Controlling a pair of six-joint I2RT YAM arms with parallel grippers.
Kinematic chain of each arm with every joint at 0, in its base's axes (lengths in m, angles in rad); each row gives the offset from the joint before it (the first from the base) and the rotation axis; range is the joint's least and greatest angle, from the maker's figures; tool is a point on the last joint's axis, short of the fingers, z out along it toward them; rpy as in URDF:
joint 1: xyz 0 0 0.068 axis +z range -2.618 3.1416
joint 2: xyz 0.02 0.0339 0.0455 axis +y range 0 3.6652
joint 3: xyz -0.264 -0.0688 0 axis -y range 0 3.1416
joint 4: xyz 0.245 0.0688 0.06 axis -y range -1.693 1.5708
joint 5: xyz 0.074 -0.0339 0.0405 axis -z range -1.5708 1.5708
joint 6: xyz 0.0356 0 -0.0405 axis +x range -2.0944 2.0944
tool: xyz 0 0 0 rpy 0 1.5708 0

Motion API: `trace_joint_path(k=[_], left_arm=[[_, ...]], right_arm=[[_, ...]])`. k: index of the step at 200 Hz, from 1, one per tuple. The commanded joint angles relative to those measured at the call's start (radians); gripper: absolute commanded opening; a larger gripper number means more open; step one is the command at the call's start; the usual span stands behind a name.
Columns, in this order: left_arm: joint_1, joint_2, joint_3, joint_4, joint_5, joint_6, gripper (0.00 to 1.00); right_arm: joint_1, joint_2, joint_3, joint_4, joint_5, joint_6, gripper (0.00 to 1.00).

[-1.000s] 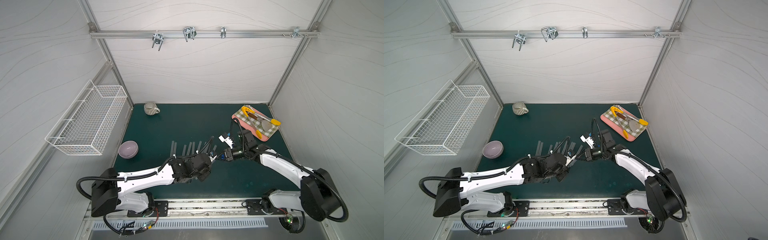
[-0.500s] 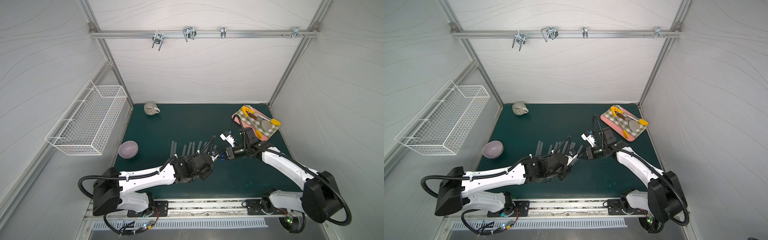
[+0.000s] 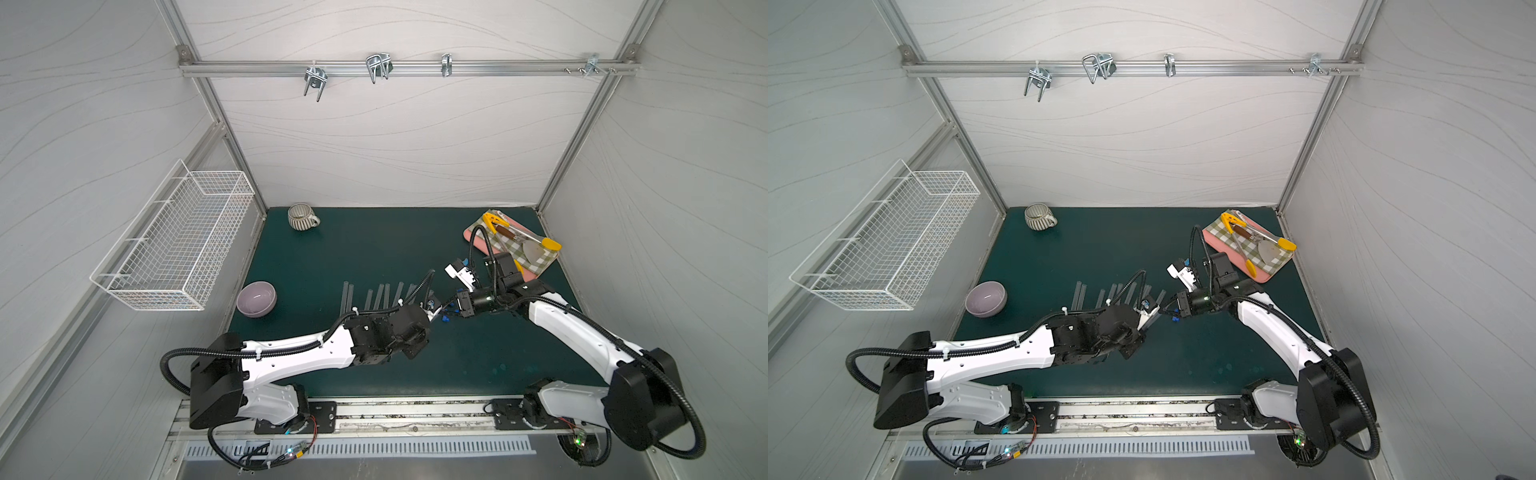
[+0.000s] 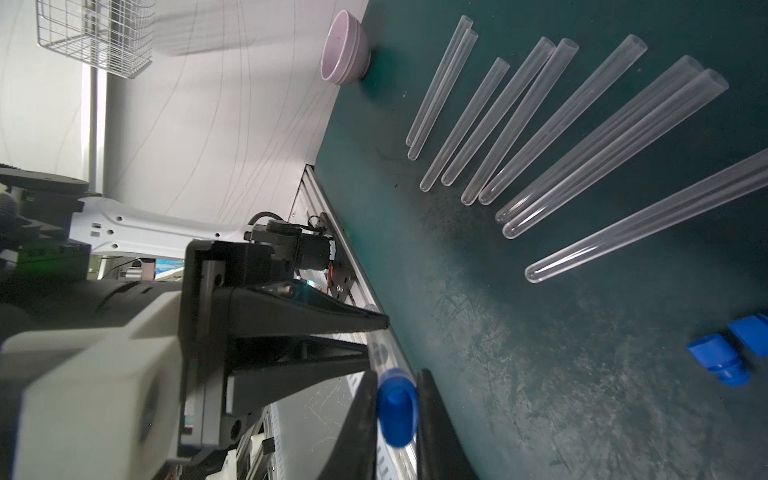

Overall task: Remove stoppers from test tubes
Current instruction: Open the stopper on the test tube, then place the test tube at the center of the board.

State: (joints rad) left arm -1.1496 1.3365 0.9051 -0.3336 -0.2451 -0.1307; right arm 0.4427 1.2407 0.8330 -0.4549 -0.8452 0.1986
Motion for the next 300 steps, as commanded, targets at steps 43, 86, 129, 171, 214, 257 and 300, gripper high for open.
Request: trace_joint_path(k=[43, 86, 129, 171, 214, 257, 300], left_arm=[[0.0, 0.026, 0.017, -0.145, -0.064, -0.001, 0.07], [-0.003, 0.024, 0.014, -0.15, -0.071, -0.003, 0.07], [-0.004, 0.032, 0.015, -0.156, -0.077, 0.0, 0.07], [-0.004, 0.039, 0.019, -0.164, -0.082, -0.001, 0.07], [-0.005, 0.042, 0.023, -0.172, -0.085, -0.001, 0.07], [-0.007, 0.053, 0.027, -0.171, -0.088, -0.001, 0.07], [-0.007, 0.075, 0.065, -0.162, -0.082, -0.034, 0.07]], right_arm=[[-0.069, -0.07, -0.037, 0.083, -0.087, 0.033, 0.02], [-0.081, -0.064, -0.004, -0.016, 0.0, -0.034, 0.02], [-0.095, -0.08, -0.003, -0.039, 0.042, -0.058, 0.02], [-0.095, -0.079, 0.033, -0.108, 0.164, -0.099, 0.02], [-0.117, -0.088, 0.021, -0.066, 0.124, -0.07, 0.02], [-0.195, -0.119, -0.027, 0.056, -0.048, 0.011, 0.02], [-0.249, -0.141, -0.031, -0.008, 0.029, -0.013, 0.03]])
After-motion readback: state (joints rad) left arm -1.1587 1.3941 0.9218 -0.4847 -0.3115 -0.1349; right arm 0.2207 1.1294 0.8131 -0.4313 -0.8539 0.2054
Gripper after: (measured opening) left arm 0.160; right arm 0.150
